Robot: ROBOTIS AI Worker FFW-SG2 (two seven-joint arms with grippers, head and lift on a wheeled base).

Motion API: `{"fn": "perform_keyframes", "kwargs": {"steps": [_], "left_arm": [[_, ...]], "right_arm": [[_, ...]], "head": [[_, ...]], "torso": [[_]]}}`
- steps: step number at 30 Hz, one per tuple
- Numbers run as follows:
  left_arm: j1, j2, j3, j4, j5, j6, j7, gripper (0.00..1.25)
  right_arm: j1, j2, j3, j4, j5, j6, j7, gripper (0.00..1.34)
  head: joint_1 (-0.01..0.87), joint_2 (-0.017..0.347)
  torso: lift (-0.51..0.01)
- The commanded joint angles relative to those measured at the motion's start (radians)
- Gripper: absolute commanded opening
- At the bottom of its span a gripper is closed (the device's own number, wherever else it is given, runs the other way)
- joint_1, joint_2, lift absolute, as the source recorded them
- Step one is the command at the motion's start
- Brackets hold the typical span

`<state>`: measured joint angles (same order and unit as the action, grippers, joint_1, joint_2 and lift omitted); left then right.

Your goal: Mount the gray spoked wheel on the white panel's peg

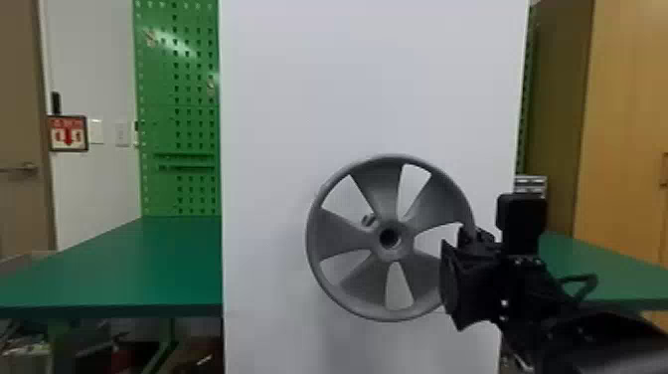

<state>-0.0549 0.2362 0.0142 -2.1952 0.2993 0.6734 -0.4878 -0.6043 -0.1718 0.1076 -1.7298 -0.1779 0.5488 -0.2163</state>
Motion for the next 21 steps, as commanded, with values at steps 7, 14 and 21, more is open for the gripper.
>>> {"fn": "perform_keyframes", "kwargs": {"steps": [7,14,21], "left_arm": [[-0.002,0.000,-0.002,0.000,0.001,0.000,0.000,0.68],[-0.002,0.002,-0.002,0.000,0.001,0.000,0.000,0.68],[-0.002,0.000,-0.003,0.000,0.003,0.000,0.000,0.68]], "right_arm": [[-0.009,-0.002,-0.006,0.042,0.018,-0.033,0.026,0.08],[-0.017,0.000,-0.011,0.067,0.028,-0.053,0.040,0.08],[-0.020,0.005,-0.009,0.076,0.025,-0.070,0.041,0.08]], "head": [[0.123,-0.008],[0.123,-0.008],[0.123,-0.008]], "torso": [[-0.398],[-0.398],[-0.398]]}}
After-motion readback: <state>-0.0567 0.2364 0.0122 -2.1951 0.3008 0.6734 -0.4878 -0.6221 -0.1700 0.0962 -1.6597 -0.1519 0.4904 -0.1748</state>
